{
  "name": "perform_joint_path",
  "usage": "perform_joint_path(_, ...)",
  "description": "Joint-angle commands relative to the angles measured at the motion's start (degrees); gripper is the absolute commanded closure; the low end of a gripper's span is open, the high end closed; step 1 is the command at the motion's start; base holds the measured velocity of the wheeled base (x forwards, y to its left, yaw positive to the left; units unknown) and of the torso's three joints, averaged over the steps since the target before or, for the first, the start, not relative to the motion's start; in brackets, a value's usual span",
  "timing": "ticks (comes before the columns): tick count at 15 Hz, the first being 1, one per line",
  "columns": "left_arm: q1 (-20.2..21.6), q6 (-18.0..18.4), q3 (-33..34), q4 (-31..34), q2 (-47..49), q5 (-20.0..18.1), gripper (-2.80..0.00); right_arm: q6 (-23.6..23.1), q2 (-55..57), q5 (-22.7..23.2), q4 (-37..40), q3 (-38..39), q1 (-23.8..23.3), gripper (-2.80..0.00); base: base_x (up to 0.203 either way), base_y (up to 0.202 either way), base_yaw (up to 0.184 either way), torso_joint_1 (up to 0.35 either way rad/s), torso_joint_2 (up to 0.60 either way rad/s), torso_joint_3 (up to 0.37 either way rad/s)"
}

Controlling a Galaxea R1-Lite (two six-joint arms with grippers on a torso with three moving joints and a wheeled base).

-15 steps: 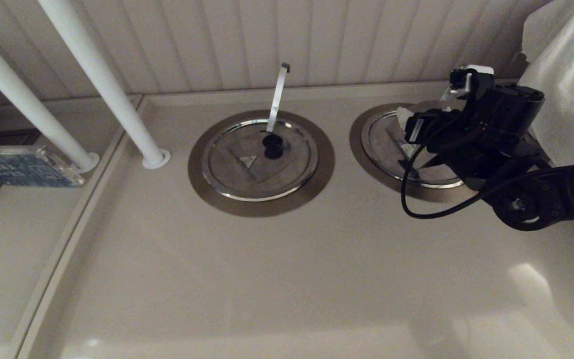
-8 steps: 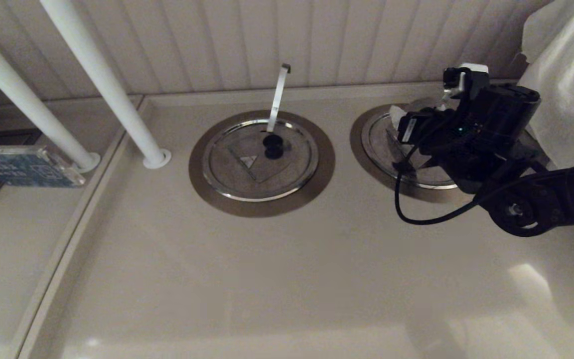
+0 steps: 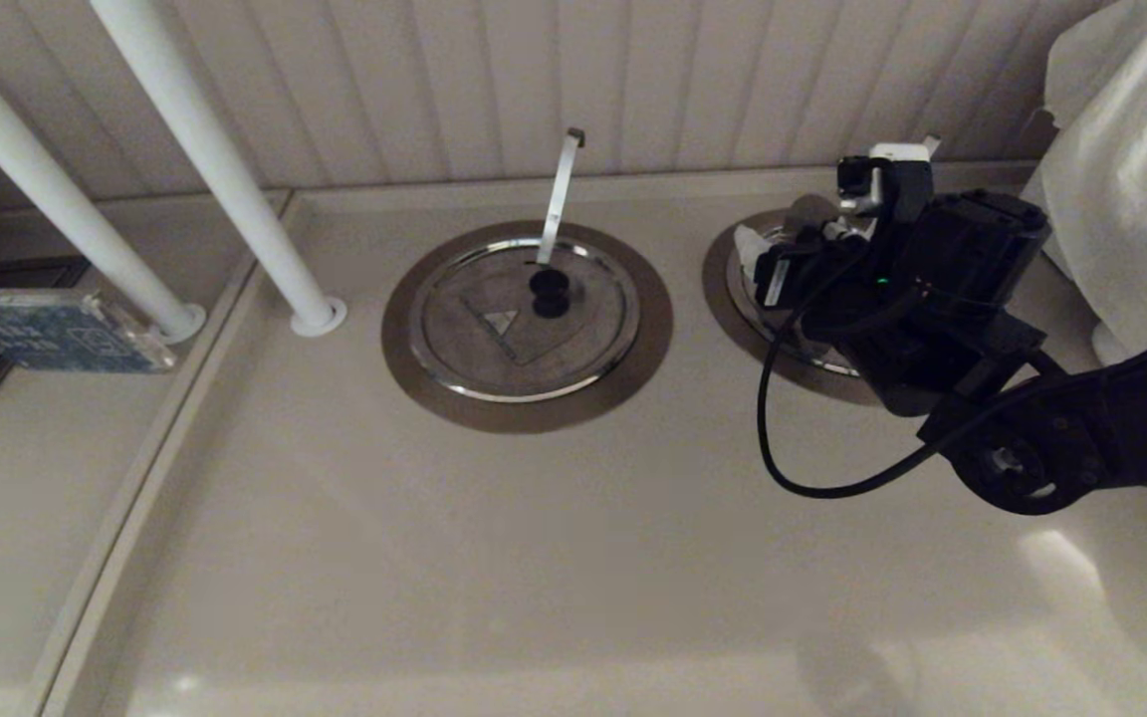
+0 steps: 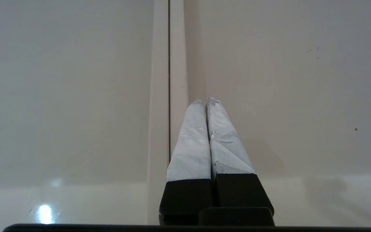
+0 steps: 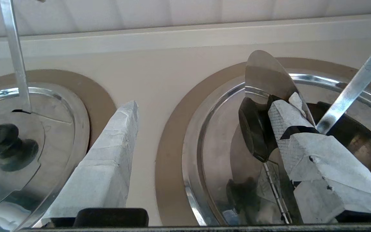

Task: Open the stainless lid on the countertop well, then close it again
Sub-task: Open the lid

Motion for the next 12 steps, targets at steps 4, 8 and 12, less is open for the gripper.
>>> perform_joint_path(4, 0.0, 0.0, 0.0, -0.1, 0.0, 0.0, 0.00, 0.0, -2.3, -0.9, -0.3, 3.8, 4.5, -2.80, 0.000, 0.000, 0.000, 0.000, 0.00, 0.000)
perform_joint_path(8, 0.0, 0.0, -0.1, -0.1, 0.0, 0.0, 0.00, 0.0, -4.8, -1.9, -0.3, 6.6, 8.5, -2.80, 0.000, 0.000, 0.000, 0.000, 0.00, 0.000)
perform_joint_path(12, 0.0, 0.0, 0.0, 0.0, 0.0, 0.0, 0.00, 0.2, -8.2, -2.1, -0.1, 8.6, 12.6, -2.80, 0.000, 0.000, 0.000, 0.000, 0.00, 0.000)
